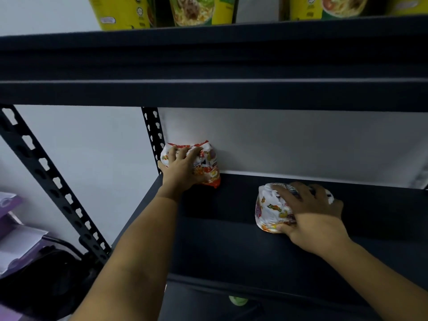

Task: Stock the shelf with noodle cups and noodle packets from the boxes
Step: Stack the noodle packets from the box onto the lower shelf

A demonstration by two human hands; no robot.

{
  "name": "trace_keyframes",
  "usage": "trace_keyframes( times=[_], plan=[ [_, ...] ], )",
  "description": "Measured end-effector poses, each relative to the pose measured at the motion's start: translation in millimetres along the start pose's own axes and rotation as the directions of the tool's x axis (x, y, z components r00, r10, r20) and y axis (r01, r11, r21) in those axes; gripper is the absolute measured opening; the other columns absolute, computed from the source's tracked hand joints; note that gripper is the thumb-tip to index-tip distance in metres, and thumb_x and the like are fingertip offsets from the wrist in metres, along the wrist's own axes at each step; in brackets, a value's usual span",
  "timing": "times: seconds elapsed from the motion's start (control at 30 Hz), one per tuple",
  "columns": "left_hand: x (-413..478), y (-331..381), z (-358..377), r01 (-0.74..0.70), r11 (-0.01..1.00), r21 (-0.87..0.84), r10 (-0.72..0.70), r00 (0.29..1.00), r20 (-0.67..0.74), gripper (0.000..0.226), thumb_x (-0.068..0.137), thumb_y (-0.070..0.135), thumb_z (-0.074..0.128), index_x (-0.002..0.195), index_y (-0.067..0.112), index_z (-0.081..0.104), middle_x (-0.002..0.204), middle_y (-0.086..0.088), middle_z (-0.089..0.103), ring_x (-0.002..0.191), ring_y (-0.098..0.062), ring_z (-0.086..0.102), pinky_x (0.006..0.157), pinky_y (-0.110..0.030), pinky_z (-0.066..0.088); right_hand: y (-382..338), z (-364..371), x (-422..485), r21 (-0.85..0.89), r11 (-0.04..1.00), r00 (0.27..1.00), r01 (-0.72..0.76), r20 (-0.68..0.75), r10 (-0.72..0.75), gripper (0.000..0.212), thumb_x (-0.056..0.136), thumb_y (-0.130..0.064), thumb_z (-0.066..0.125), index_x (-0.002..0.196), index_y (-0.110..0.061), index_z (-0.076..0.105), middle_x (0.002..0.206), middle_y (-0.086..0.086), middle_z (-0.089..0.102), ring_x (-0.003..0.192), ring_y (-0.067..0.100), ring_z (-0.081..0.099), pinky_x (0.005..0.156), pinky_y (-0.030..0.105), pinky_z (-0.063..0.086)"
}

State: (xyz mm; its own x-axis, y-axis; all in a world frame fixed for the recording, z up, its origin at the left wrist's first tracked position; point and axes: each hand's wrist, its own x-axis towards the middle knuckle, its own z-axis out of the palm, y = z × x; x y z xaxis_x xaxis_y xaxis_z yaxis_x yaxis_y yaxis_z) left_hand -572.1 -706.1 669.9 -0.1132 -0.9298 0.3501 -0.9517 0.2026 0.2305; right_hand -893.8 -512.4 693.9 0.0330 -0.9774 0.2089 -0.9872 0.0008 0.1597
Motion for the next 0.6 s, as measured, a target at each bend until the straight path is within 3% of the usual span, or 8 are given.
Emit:
trace_keyframes(
  times=[0.07,0.2,0.33,0.43,0.53,0.6],
  plan=[
    [-1,-3,-4,-0.007,1.0,0.005,0.007,1.0,0.002,0.102,0.072,0.072,0.076,0.154,0.048,0.021,0.164,0.003,0.027,0.154,-0.034,0.006,0.11,-0.078,0.019,-1,-1,-1,0.008,1.0,1.0,0.001,0.01,-0.001,0.098,0.081,-0.075,0.058,0.153,-0.053,-0.005,0.16,-0.008,0.01,0.144,0.03,0.016,0.105,0.057,0.035],
    [-3,0,-8,0.035,0.998,0.046,-0.035,0.999,-0.001,0.099,0.076,0.07,0.075,0.155,0.05,0.018,0.165,0.004,0.025,0.155,-0.033,0.006,0.11,-0.08,0.013,1,-1,-3,0.028,1.0,1.0,0.006,0.018,-0.006,0.098,0.083,-0.074,0.057,0.153,-0.053,-0.008,0.161,-0.007,0.008,0.145,0.031,0.014,0.106,0.058,0.034],
    [-13,16,-12,0.063,0.991,0.116,-0.065,0.998,0.01,0.101,0.081,0.074,0.067,0.158,0.045,0.009,0.17,-0.003,0.01,0.157,-0.04,-0.002,0.11,-0.084,0.003,1,-4,-2,0.044,0.999,0.999,0.011,0.038,-0.012,0.097,0.084,-0.072,0.058,0.153,-0.053,-0.006,0.161,-0.005,0.008,0.146,0.032,0.015,0.107,0.059,0.034],
    [-41,37,-7,0.02,0.995,0.101,-0.014,0.998,-0.059,0.101,0.083,0.08,0.056,0.161,0.044,0.002,0.172,-0.005,-0.001,0.157,-0.037,-0.01,0.113,-0.076,-0.005,2,-5,-1,0.074,0.997,0.999,0.009,0.041,-0.012,0.096,0.083,-0.072,0.059,0.153,-0.053,-0.004,0.16,-0.006,0.011,0.144,0.031,0.017,0.107,0.059,0.035],
    [-90,67,4,-0.071,0.997,-0.015,0.069,0.989,-0.128,0.082,0.094,0.063,0.054,0.162,0.034,0.02,0.17,-0.009,0.013,0.158,-0.034,0.002,0.122,-0.066,-0.002,3,-6,-2,0.098,0.995,0.999,0.007,0.048,-0.012,0.095,0.083,-0.068,0.062,0.153,-0.053,-0.001,0.159,-0.006,0.015,0.144,0.031,0.019,0.107,0.06,0.033],
    [-127,89,13,-0.14,0.976,-0.165,0.123,0.986,-0.109,0.068,0.097,0.05,0.057,0.157,0.024,0.037,0.165,-0.01,0.029,0.152,-0.034,0.024,0.125,-0.056,0.018,4,-7,-2,0.117,0.993,0.999,0.008,0.049,-0.014,0.094,0.085,-0.065,0.063,0.153,-0.053,0.0,0.158,-0.005,0.017,0.144,0.032,0.019,0.107,0.061,0.032]
  ],
)
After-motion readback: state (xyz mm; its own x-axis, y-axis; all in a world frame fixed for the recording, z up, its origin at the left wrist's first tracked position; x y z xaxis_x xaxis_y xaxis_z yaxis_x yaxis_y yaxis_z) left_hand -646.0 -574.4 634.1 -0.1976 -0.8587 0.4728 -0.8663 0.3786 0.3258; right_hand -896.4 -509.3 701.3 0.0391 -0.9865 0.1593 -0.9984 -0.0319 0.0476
